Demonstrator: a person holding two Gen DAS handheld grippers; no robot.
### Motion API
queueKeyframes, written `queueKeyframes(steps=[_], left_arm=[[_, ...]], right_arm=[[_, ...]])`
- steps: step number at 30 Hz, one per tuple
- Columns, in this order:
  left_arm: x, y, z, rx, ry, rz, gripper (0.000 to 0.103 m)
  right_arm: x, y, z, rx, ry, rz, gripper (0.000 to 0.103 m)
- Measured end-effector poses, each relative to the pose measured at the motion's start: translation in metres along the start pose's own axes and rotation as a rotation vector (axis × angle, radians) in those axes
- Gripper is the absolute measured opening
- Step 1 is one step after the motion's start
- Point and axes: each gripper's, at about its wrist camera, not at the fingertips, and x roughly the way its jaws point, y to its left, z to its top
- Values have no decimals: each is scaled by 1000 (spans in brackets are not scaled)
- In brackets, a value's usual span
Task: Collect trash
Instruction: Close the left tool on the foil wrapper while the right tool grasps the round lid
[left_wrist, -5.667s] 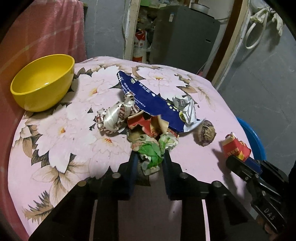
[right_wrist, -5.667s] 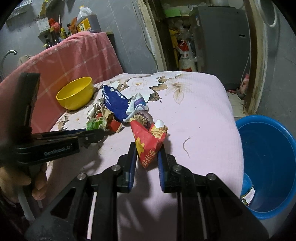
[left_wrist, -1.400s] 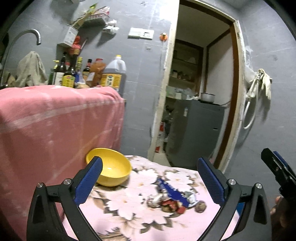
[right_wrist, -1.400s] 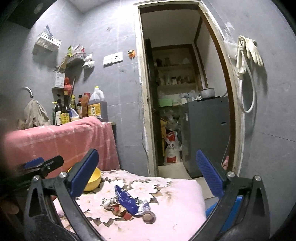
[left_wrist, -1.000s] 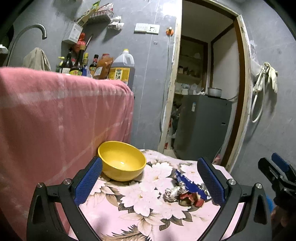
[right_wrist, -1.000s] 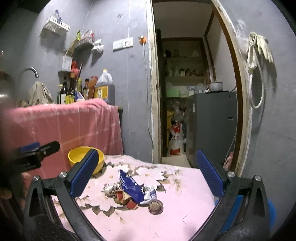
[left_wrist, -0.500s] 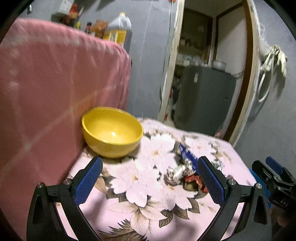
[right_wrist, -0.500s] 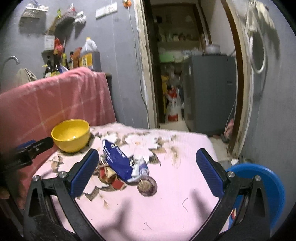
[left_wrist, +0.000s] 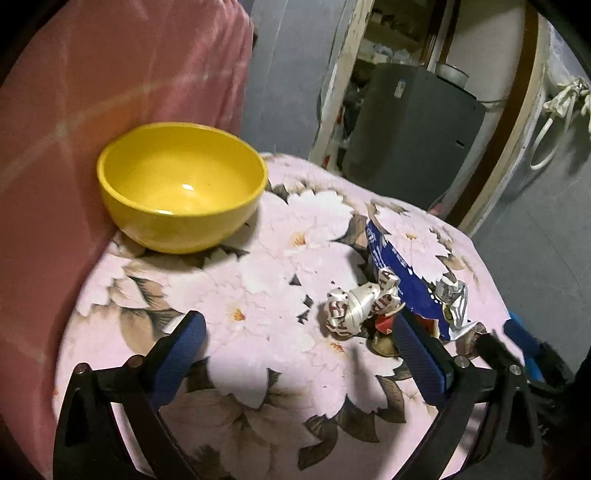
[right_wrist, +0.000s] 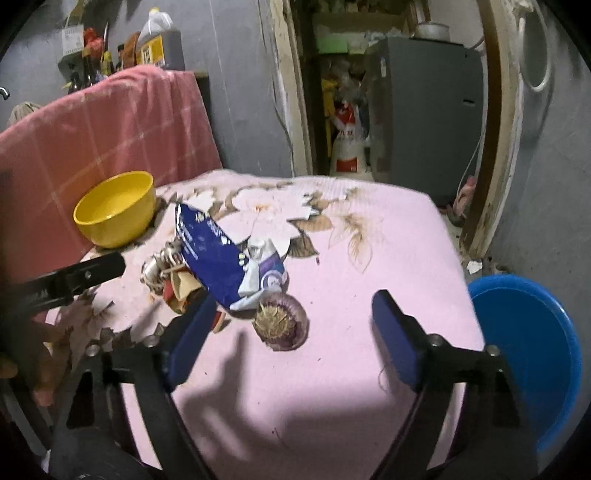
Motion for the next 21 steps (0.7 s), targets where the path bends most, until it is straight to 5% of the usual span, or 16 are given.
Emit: queueKeyframes(steps=[5, 11, 17, 21], left_arm=[[15, -4, 3, 9, 66, -50, 77], [30, -9, 7, 35, 91, -83, 69], [32, -12, 9, 72, 97, -116, 39], [30, -14, 7, 87, 102, -115, 27]], right_arm=[[9, -1, -4, 0, 41, 12, 76], [16, -1, -4, -5, 57, 11, 67], [19, 2, -4, -25, 69, 26, 48], [18, 4, -4, -33, 76, 51, 37]])
